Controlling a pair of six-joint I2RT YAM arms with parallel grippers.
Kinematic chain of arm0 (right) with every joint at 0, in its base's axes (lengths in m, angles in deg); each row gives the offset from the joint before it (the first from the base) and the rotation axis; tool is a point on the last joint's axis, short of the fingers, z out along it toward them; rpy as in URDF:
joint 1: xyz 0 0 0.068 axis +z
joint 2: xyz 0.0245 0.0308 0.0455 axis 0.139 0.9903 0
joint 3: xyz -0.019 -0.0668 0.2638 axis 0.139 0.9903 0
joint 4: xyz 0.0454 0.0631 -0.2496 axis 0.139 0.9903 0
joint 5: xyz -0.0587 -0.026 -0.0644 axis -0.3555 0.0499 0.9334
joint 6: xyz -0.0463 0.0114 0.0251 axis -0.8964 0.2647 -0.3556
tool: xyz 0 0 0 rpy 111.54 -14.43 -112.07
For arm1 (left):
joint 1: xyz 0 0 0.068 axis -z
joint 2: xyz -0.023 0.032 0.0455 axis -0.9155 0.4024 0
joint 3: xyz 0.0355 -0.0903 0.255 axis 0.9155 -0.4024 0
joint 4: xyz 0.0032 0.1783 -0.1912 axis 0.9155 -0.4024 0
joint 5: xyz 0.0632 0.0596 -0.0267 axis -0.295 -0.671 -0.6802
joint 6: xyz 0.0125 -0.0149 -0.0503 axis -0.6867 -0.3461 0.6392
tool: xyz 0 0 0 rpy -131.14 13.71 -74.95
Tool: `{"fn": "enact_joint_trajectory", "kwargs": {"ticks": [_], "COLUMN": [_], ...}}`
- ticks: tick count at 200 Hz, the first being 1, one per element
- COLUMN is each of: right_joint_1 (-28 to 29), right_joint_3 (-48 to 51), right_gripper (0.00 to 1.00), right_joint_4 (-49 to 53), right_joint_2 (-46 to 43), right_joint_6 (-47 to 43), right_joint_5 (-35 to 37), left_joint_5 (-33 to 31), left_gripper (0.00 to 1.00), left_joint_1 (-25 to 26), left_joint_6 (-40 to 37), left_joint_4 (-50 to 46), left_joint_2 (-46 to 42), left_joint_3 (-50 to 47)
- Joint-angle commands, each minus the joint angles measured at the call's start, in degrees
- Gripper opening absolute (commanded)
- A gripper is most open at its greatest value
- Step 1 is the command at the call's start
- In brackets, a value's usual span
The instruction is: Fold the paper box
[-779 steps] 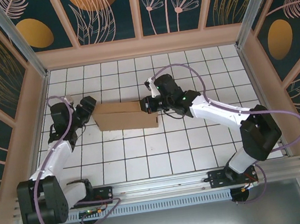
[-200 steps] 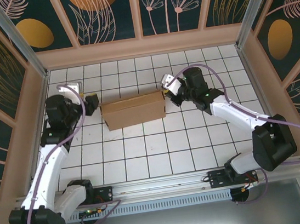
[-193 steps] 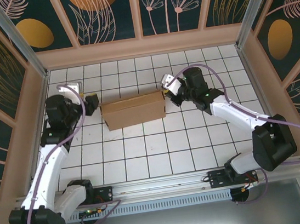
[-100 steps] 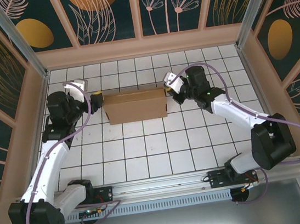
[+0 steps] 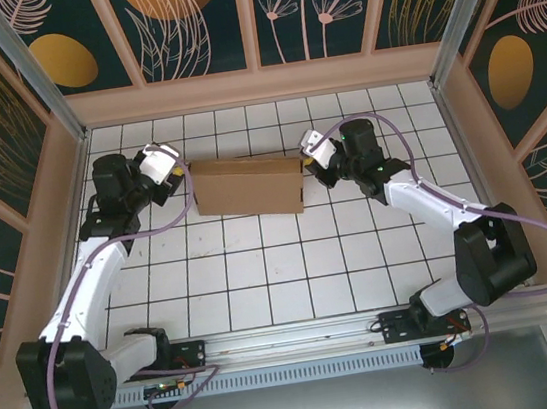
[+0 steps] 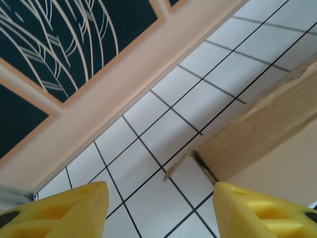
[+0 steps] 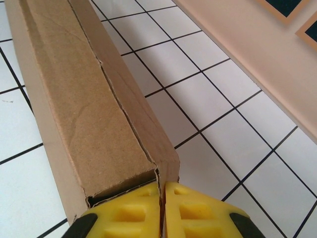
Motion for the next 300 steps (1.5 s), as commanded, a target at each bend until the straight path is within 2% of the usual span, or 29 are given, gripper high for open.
{"fn": "enact_joint_trajectory", "kwargs": {"ticks": [1,79,120,162,199,207,223,252,272,300], "right_joint_1": [0.17,1.59,2.26,2.45,2.49,2.53,2.58,2.74,2.99,3.36], "right_joint_3": [-1.17,-0.42,-0.48,-0.96,-0.83,-0.60,-0.25,-0.10,-0.47,-0.47], "right_gripper": [0.10,0.11,0.11,0.11,0.11,0.11,0.11,0.11,0.11,0.11], "right_joint_4": [1.61,1.96,2.18,2.33,2.57,2.49,2.34,2.05,2.38,2.54], "right_joint_2": [1.14,0.57,0.83,1.16,0.72,0.64,0.49,0.41,0.68,0.70], "right_joint_6": [-0.05,-0.63,-0.93,-1.43,-1.97,-2.05,-2.32,-2.27,-2.35,-2.38], "right_joint_5": [-0.35,1.43,1.82,2.23,2.00,2.12,2.38,2.40,2.47,2.57], "left_joint_5": [-4.69,-1.48,-1.93,-2.69,-5.25,-5.69,-7.81,-11.66,-10.96,-10.60], "left_gripper": [0.57,0.50,0.48,0.38,0.36,0.38,0.49,0.47,0.47,0.58], "left_joint_1": [0.05,-0.04,-0.04,-0.09,0.00,-0.04,0.00,-0.04,-0.04,-0.04], "left_joint_6": [-1.28,-1.93,-1.30,-0.25,0.52,0.79,0.14,-2.06,-2.99,-3.67], "left_joint_4": [4.96,7.38,9.24,9.14,10.47,12.06,15.59,18.86,16.67,15.28], "left_joint_2": [0.74,3.88,6.03,9.51,9.37,7.96,4.94,2.38,4.22,7.50], "left_joint_3": [-1.09,-4.78,-5.40,-3.29,-2.94,-4.17,-7.76,-11.32,-8.87,-6.83]}}
